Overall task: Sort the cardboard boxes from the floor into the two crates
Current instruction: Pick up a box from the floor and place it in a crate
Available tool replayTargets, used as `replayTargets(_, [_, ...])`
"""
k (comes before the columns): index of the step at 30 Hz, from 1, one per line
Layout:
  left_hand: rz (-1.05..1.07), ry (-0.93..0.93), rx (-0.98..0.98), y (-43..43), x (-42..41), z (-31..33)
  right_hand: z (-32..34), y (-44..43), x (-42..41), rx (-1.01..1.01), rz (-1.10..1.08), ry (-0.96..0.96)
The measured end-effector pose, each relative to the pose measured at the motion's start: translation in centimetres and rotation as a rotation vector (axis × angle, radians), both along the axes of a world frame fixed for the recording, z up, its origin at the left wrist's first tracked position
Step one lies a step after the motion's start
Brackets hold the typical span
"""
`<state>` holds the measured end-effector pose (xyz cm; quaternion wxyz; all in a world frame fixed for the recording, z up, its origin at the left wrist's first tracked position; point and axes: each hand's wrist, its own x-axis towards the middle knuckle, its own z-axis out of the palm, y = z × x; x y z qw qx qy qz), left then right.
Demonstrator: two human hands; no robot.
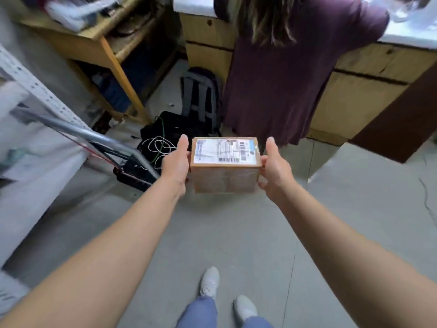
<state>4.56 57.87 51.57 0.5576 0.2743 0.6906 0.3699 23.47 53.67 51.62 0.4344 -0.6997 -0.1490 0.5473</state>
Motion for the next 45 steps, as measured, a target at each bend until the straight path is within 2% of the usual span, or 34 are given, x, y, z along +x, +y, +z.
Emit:
replayTargets(5, [0.212, 0.014, 0.118, -5.1, -5.3, 6.4, 6.0, -1.4, -4.9, 0.066, 0.162, 0.001])
replayTargets(12, [0.509, 0.024, 0.284, -14.3, -11.8, 11.2, 10.7, -4.5, -13.2, 0.128, 0.466, 0.084])
replayTargets(17, [0.767, 0.084, 0.350, -21.7, -18.4, 13.6, 12.8, -7.6, -21.5, 0.217, 0.665, 0.048])
replayTargets(20, [0.918, 0.058, 0.361, -26.0, -22.6, 14.3, 13.5, -10.3, -27.0, 0.262, 0.770, 0.060])
replayTargets(26, [1.051, -0.010, 0.389, -34.6, -32.7, 15.2, 14.0, -16.5, -39.4, 0.258, 0.962, 0.107])
replayTargets(30, [1.085, -0.064, 0.293, -40.8, -40.9, 14.4, 13.2, -21.4, -48.4, 0.230, 1.091, 0.076])
replayTargets(35, [0.936, -0.122, 0.075, -46.7, -49.3, 10.9, 10.1, -26.1, -57.2, 0.088, 1.270, -0.036])
replayTargets(43, [0.831, -0.235, -0.235, -49.4, -54.2, 5.0, 5.1, -29.2, -62.8, -0.073, 1.359, -0.255])
replayTargets(45, [0.827, -0.250, -0.281, -49.6, -54.7, 3.6, 3.7, -29.7, -63.3, -0.177, 1.345, -0.257])
